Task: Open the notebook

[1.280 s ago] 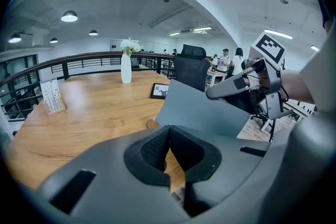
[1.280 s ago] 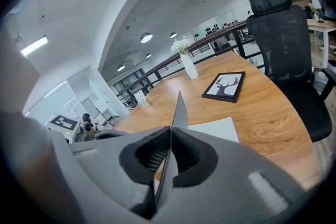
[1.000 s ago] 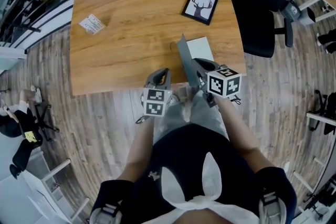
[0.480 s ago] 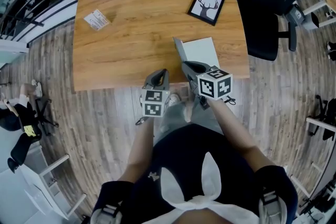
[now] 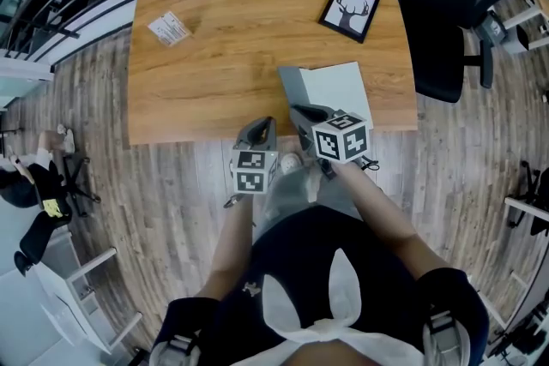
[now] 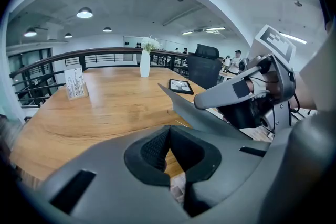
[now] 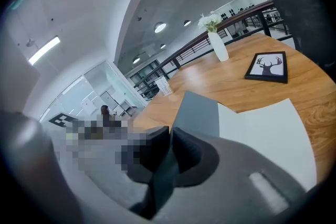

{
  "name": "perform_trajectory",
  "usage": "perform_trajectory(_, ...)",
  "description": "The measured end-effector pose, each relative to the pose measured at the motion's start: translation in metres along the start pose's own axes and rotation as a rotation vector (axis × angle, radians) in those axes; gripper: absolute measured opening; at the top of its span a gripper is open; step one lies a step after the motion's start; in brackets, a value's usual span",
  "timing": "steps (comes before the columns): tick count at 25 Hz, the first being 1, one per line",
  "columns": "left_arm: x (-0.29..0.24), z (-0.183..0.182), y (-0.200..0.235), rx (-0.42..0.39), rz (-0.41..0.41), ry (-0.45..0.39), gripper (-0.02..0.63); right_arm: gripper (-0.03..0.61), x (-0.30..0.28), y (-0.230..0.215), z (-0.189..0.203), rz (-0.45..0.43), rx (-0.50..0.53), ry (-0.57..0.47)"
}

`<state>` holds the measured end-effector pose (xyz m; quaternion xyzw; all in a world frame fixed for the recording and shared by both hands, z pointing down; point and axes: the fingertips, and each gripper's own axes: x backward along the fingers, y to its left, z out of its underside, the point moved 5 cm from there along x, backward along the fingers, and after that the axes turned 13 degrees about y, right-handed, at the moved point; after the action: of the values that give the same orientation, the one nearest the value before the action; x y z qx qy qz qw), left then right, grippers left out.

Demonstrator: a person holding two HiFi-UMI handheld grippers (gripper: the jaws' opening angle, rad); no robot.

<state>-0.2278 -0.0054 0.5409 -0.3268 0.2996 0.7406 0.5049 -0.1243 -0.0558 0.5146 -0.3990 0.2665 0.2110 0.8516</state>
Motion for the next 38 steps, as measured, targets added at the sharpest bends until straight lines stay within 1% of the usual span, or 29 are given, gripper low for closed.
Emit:
perform_trajectory(9,0.002,0.017,0.017,0.023,0.004,0.015,0.017,0.023,-0.041,0.008,0.01,0.013,0.0,0.044)
perform_trajectory(22,-0.006,0.036,0.037,0.033,0.017,0.053,0.017,0.011,-0.089,0.007,0.026,0.068,0.023,0.099)
perform_trajectory(23,-0.007,0.037,0.037,0.033,0.019,0.054,0.017,-0.002,-0.092,0.006,0.028,0.077,0.025,0.109)
perform_trajectory(26,-0.01,0.043,0.041,0.033,0.021,0.06,0.017,-0.002,-0.102,-0.005,0.039,0.125,0.022,0.15)
perform_trajectory(31,-0.012,0.048,0.046,0.038,0.029,0.07,0.017,-0.002,-0.107,-0.023,0.055,0.167,-0.022,0.185)
perform_trajectory(35,-0.012,0.048,0.046,0.038,0.034,0.072,0.017,-0.002,-0.104,-0.024,0.054,0.176,-0.032,0.18)
perform_trajectory(38,-0.01,0.04,0.044,0.032,0.039,0.058,0.017,-0.002,-0.094,-0.023,0.049,0.185,-0.025,0.163)
